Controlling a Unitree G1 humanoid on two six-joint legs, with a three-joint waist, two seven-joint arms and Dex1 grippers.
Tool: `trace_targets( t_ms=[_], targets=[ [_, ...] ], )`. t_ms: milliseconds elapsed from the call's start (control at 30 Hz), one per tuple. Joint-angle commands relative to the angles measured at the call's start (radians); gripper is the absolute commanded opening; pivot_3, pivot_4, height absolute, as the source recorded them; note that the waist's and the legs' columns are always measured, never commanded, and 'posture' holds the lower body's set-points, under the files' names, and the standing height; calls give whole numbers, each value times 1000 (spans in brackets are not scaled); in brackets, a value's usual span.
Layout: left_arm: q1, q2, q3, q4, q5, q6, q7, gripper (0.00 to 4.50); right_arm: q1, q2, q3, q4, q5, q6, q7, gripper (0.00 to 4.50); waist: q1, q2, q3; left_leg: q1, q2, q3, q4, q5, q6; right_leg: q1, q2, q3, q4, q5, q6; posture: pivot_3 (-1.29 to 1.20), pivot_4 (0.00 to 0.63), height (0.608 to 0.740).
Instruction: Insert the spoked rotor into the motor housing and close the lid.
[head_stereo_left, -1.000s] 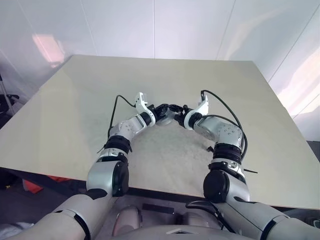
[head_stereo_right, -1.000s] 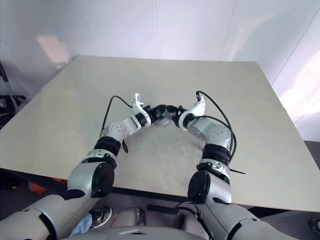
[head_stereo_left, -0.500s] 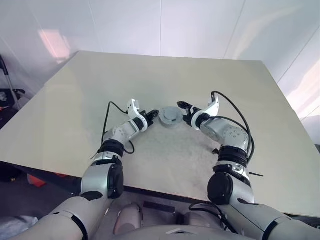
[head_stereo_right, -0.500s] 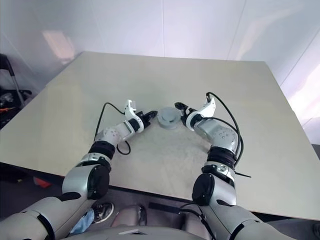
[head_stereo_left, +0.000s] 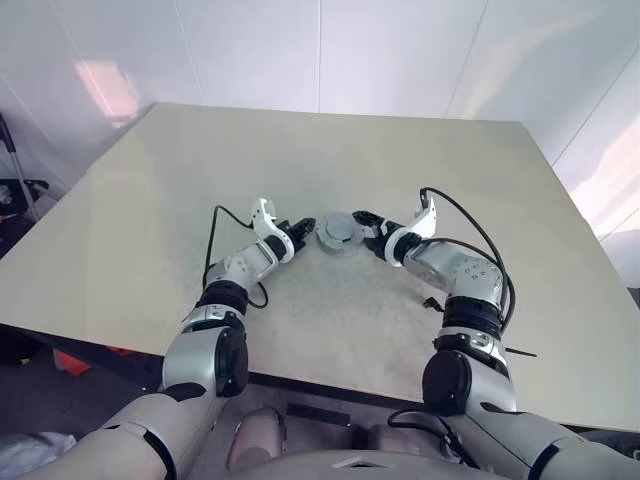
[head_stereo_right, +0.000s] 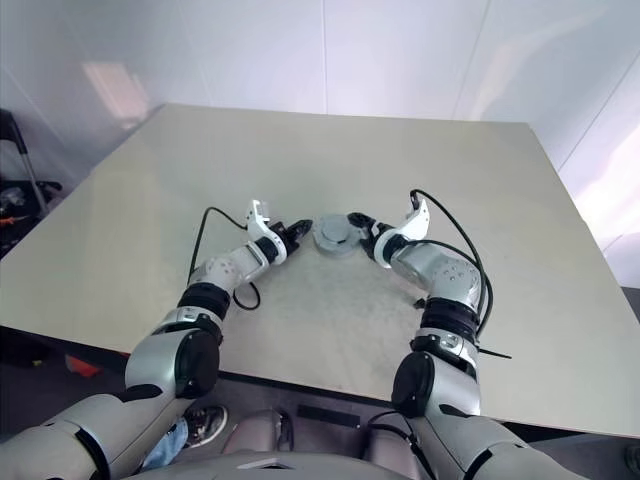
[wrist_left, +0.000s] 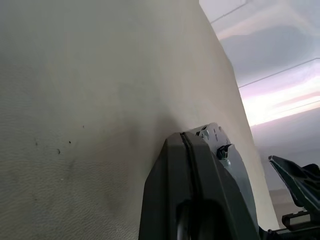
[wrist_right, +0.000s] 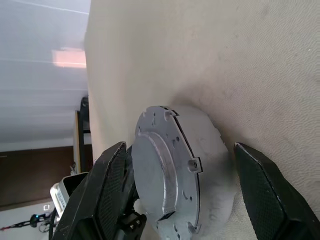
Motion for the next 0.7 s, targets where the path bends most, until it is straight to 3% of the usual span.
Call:
trace_targets(
  t_ms=[33, 400, 700],
  targets=[
    [5, 29, 31, 14, -19, -4, -13, 0, 15, -24, 14, -55, 27, 29, 19, 3863, 0, 0, 0, 0, 0, 0, 0, 0, 0, 0, 0, 0, 0, 0, 0, 0, 0, 740],
    [-16, 24, 49, -83, -94, 53, -143, 0, 42, -34, 29, -72, 28, 42, 25, 3863, 2, -1, 0, -13, 0, -1, 6, -1, 3, -9, 0, -1, 2, 2, 2, 0, 0, 740],
    [11, -6, -70, -112, -35, 167, -186, 0, 53, -33, 33, -82, 33, 48, 24, 3863, 3, -1, 1, -13, 0, -1, 7, -2, 4, -9, 0, -1, 2, 1, 2, 0, 0, 740]
  ],
)
